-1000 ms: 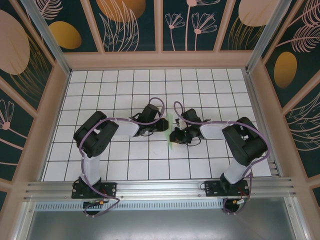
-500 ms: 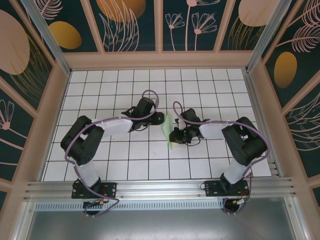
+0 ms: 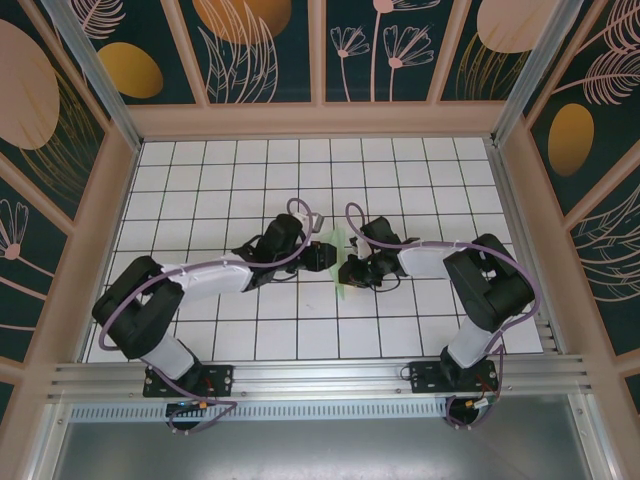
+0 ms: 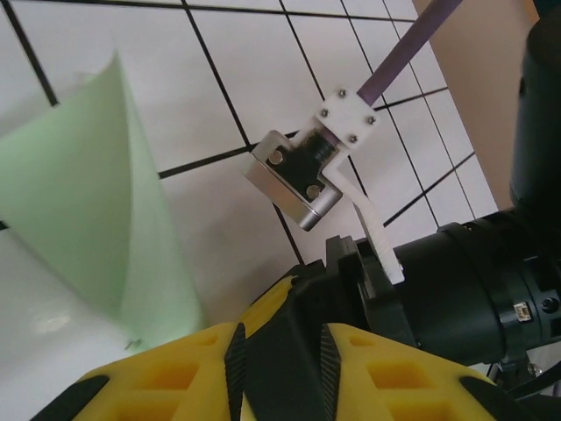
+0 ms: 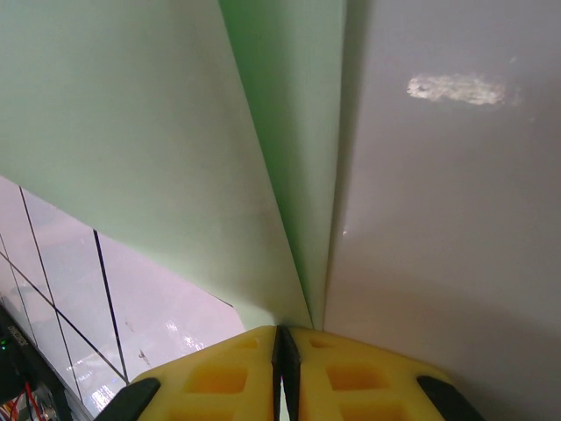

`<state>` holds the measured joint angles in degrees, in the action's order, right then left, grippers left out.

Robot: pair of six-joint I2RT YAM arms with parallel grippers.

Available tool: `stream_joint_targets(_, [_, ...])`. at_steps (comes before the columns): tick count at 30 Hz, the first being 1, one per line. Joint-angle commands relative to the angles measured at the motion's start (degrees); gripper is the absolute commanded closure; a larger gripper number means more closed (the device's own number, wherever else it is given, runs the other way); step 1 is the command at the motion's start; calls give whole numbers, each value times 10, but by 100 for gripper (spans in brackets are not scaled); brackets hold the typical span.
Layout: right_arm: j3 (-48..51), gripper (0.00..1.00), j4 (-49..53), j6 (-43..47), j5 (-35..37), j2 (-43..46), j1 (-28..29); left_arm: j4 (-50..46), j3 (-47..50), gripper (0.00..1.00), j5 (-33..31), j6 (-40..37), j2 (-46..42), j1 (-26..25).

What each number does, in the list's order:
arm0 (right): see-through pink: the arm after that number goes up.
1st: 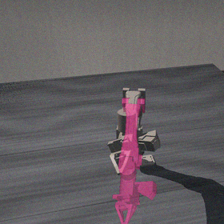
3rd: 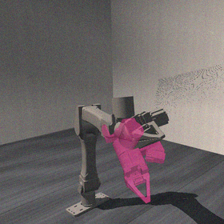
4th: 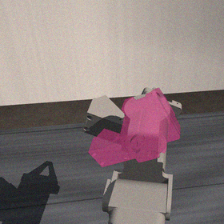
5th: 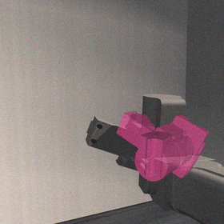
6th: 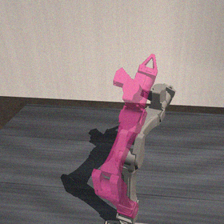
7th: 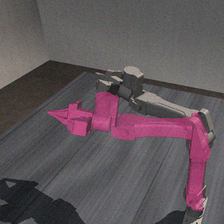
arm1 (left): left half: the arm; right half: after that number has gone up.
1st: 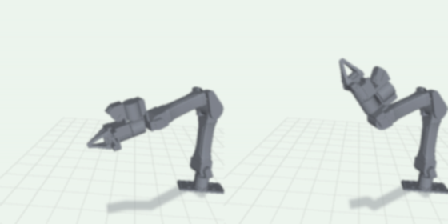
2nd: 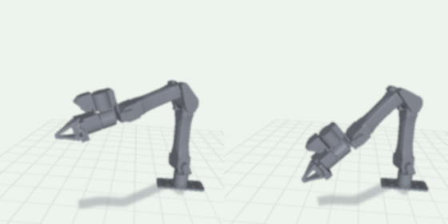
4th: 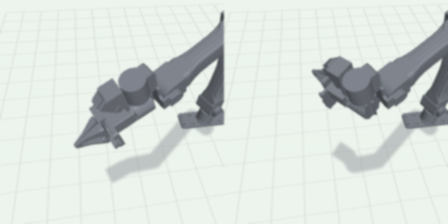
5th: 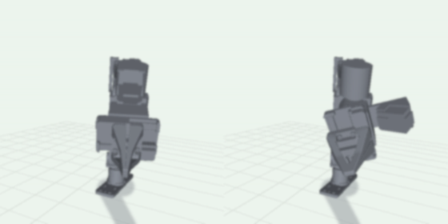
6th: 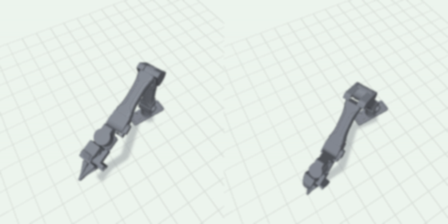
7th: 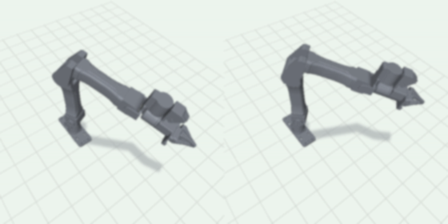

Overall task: Fold a paper plane with a square sheet of paper (fold left side to right side)
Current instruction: Fold the wing for the fifth time at the center of the table.

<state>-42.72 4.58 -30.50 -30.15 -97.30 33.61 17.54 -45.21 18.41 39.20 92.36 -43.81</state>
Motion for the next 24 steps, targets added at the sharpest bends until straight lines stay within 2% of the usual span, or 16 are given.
stream_joint_targets(1, [27, 84, 80, -1, 64, -43, 17, 39, -14, 69, 8, 17, 48, 1])
stream_joint_targets(7, [28, 84, 82, 0, 65, -43, 17, 28, -60, 70, -10, 0, 118, 2])
stream_joint_targets(24, [33, 84, 89, 4, 67, -43, 25, 25, -94, 74, -30, -2, 207, 29])
